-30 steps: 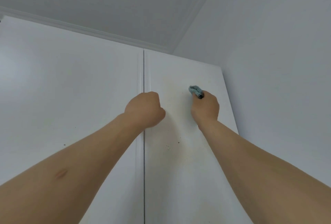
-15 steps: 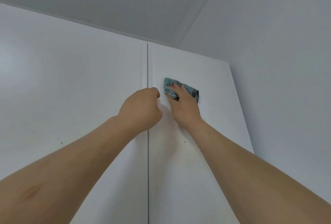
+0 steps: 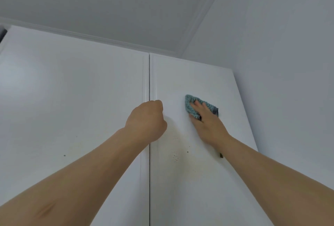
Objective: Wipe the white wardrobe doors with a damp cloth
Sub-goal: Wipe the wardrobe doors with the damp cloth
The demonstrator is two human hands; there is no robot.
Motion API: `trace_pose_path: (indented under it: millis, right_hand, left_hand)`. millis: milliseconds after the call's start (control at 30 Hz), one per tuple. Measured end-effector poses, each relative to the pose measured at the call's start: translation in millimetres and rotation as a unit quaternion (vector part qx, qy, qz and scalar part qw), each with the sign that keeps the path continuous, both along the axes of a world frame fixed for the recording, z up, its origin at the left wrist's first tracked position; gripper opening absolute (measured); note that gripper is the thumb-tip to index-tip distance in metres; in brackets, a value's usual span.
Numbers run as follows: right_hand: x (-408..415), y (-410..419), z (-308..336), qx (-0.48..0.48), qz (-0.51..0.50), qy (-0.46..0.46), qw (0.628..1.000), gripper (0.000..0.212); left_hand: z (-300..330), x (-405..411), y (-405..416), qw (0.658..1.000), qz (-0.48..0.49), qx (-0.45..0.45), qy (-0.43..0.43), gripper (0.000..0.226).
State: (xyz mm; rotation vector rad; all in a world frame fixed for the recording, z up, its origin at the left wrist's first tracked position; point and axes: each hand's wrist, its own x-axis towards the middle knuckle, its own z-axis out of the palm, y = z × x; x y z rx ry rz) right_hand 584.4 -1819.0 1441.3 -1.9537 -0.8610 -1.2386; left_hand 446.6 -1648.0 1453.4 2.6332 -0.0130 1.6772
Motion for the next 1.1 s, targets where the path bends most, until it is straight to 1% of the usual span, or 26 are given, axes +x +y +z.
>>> trace_pose_path:
  millis: [100, 167, 333, 467, 600, 700, 767, 867, 967, 1100]
  right_hand:
    - [-7.0, 9.9, 36.6, 0.064, 0.036, 0.042, 0.996, 0.053]
    - [-8.9, 17.2, 61.1, 0.084, 0.042, 0.050, 0.994, 0.055]
    - [-14.7, 46.9, 97.2, 0.017, -0.006, 0.015, 1.000, 0.053]
    - [-21.9, 64.9, 78.1, -0.049, 0.020, -0.068, 0.996, 0.050]
    - [-18.0, 52.5, 24.2, -0.127, 0.074, -0.123, 0.981, 0.049]
    - [-3.2, 29.2, -6.6, -0.176, 0.049, -0.139, 0.973, 0.052]
    - [3.1, 11.5, -10.6, -0.163, 0.036, -0.113, 0.979, 0.051]
    - [5.8, -2.4, 1.2, -0.112, 0.029, -0.054, 0.992, 0.053]
    - [1.9, 5.3, 25.2, -0.084, 0.011, -0.026, 0.996, 0.054]
    - [-10.6, 28.0, 57.1, -0.049, 0.003, -0.005, 0.999, 0.053]
  left_hand:
    - [2.8, 0.7, 4.2, 1.000, -0.001, 0.002, 0.001, 0.040]
    - [4.4, 0.9, 7.3, 1.000, -0.013, -0.006, 0.002, 0.044]
    - [13.5, -2.0, 15.6, 0.997, -0.064, -0.036, -0.011, 0.043]
    - [17.4, -3.3, 15.0, 0.996, -0.074, -0.048, -0.028, 0.036]
    - [25.0, -8.0, 6.1, 0.994, -0.075, -0.071, -0.045, 0.022]
    - [31.2, -5.8, 3.7, 0.996, -0.061, -0.059, -0.039, 0.018]
    - [32.2, -1.2, 6.5, 0.997, -0.052, -0.048, -0.026, 0.021]
    - [31.8, 5.5, 13.2, 1.000, -0.016, -0.012, -0.016, 0.023]
    - [31.8, 6.6, 13.3, 1.000, 0.013, 0.005, -0.019, 0.026]
    - [36.7, 9.1, 10.4, 0.998, 0.038, 0.018, -0.043, 0.021]
